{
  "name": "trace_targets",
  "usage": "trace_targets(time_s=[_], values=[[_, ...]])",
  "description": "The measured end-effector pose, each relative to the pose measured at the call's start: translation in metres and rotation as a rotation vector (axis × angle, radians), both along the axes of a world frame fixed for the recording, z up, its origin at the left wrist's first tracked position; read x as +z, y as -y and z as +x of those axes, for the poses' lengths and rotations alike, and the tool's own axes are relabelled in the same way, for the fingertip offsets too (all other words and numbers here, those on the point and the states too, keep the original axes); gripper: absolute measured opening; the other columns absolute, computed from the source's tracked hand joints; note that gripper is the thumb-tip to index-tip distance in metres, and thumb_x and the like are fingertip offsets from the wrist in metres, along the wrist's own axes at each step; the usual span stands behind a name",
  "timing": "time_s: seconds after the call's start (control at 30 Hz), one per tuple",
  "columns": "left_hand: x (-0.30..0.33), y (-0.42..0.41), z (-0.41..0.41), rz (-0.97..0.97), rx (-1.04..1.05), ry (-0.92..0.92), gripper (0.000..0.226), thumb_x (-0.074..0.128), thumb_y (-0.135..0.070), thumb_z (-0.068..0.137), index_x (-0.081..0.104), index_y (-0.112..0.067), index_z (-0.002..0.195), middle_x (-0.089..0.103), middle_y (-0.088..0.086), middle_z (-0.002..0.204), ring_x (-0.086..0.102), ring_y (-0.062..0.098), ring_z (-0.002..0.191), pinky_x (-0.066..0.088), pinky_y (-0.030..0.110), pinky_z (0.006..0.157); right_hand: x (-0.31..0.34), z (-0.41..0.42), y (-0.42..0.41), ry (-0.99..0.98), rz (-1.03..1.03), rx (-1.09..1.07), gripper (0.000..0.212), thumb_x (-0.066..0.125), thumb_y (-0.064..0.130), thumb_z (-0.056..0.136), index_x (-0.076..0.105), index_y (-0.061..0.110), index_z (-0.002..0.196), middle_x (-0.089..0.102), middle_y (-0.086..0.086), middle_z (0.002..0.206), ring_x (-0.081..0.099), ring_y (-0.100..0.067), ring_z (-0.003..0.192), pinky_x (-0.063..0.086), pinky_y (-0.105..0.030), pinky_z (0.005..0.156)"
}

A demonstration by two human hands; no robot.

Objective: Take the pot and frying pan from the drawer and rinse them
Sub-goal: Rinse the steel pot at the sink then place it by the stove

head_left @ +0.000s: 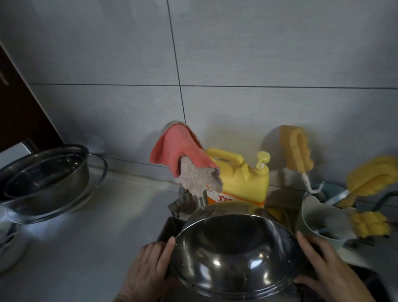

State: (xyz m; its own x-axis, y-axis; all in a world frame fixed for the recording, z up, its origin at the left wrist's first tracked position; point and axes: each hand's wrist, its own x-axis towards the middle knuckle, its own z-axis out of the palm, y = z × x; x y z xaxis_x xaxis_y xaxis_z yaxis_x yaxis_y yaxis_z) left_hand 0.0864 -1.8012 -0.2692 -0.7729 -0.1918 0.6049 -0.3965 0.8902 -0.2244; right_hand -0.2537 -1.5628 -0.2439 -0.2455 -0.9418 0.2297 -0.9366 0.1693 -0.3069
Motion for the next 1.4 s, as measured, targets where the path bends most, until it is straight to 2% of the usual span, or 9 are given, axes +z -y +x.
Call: trace_targets(time_s=[0.53, 0.8, 0.93, 1.03, 1.1, 1.17, 1.27, 1.33, 1.4], values=[[0.005, 0.014, 0.098, 0.011, 0.242, -0.072, 0.091, 0.065, -0.059, 0.074, 0.036, 0.005, 0.132, 0.063, 0.024, 0.093, 0.052, 0.034, 0.089, 0.041, 0.039, 0.084, 0.009, 0.061, 0.07, -0.068, -0.079, 0.265, 0.147, 0.098, 0.036, 0.042, 0.006, 0.021, 0.157, 0.045, -0.007, 0.124, 0.067, -0.02, 0.102, 0.056, -0.025, 0.078], [0.012, -0.001, 0.061, 0.024, 0.166, -0.063, 0.075, 0.057, -0.057, 0.086, 0.042, 0.005, 0.125, 0.064, 0.022, 0.091, 0.052, 0.031, 0.085, 0.043, 0.039, 0.079, 0.007, 0.04, 0.045, -0.022, -0.058, 0.156, 0.154, 0.1, 0.031, 0.034, 0.007, 0.027, 0.157, 0.046, -0.009, 0.12, 0.061, -0.019, 0.097, 0.058, -0.03, 0.064], [0.014, -0.009, 0.039, 0.073, 0.109, 0.017, 0.084, 0.058, -0.061, 0.083, 0.037, 0.004, 0.132, 0.059, 0.018, 0.099, 0.051, 0.03, 0.086, 0.042, 0.039, 0.081, 0.014, 0.028, 0.021, 0.02, -0.055, 0.018, 0.146, 0.099, 0.032, 0.04, 0.009, 0.031, 0.156, 0.046, -0.012, 0.115, 0.071, -0.032, 0.074, 0.054, -0.031, 0.046], [0.018, -0.014, 0.021, 0.099, 0.076, 0.061, 0.089, 0.061, -0.06, 0.084, 0.029, 0.002, 0.139, 0.061, 0.018, 0.096, 0.051, 0.03, 0.087, 0.042, 0.04, 0.082, 0.011, 0.022, 0.0, -0.006, -0.134, 0.028, 0.082, 0.044, 0.069, 0.088, 0.011, 0.035, 0.155, 0.047, -0.015, 0.118, 0.069, -0.035, 0.084, 0.058, -0.03, 0.064], [0.017, -0.019, 0.01, 0.118, 0.044, 0.06, 0.092, 0.064, -0.058, 0.083, 0.026, 0.002, 0.142, 0.061, 0.018, 0.097, 0.051, 0.029, 0.089, 0.042, 0.04, 0.084, 0.009, 0.017, -0.01, 0.008, -0.126, 0.015, 0.078, 0.027, 0.074, 0.09, 0.012, 0.035, 0.155, 0.047, -0.017, 0.12, 0.059, -0.033, 0.098, 0.041, -0.012, 0.098], [0.018, -0.026, 0.002, 0.181, 0.036, 0.103, 0.1, 0.067, -0.056, 0.081, 0.018, 0.0, 0.147, 0.062, 0.015, 0.098, 0.053, 0.026, 0.091, 0.044, 0.039, 0.087, 0.013, 0.012, -0.017, 0.009, -0.149, -0.007, 0.081, 0.031, 0.074, 0.089, 0.015, 0.031, 0.155, 0.045, -0.017, 0.117, 0.049, -0.031, 0.103, 0.018, -0.004, 0.109], [0.021, -0.037, -0.009, 0.367, 0.098, 0.243, 0.124, 0.072, -0.059, 0.069, -0.001, -0.006, 0.153, 0.061, 0.008, 0.104, 0.058, 0.02, 0.091, 0.052, 0.034, 0.087, 0.015, 0.001, -0.027, 0.029, -0.021, -0.048, 0.134, 0.092, 0.049, 0.051, 0.01, 0.031, 0.156, 0.045, -0.014, 0.117, 0.046, -0.03, 0.106, 0.051, -0.03, 0.091], [0.03, -0.042, -0.018, 0.458, 0.156, 0.332, 0.128, 0.07, -0.062, 0.068, -0.014, -0.014, 0.151, 0.054, 0.004, 0.119, 0.054, 0.017, 0.104, 0.044, 0.029, 0.098, 0.013, -0.007, -0.032, 0.066, 0.15, -0.019, 0.168, 0.102, 0.028, 0.017, 0.006, 0.033, 0.156, 0.043, -0.005, 0.119, 0.051, -0.023, 0.108, 0.056, -0.037, 0.065], [0.035, -0.042, -0.023, 0.644, 0.198, 0.435, 0.124, 0.068, -0.06, 0.073, -0.026, -0.026, 0.147, 0.038, 0.002, 0.137, 0.039, 0.016, 0.122, 0.025, 0.028, 0.11, 0.009, -0.014, -0.033, 0.098, 0.213, 0.045, 0.167, 0.101, 0.03, 0.021, 0.0, 0.044, 0.153, 0.032, 0.016, 0.122, 0.058, -0.015, 0.109, 0.056, -0.033, 0.073]])
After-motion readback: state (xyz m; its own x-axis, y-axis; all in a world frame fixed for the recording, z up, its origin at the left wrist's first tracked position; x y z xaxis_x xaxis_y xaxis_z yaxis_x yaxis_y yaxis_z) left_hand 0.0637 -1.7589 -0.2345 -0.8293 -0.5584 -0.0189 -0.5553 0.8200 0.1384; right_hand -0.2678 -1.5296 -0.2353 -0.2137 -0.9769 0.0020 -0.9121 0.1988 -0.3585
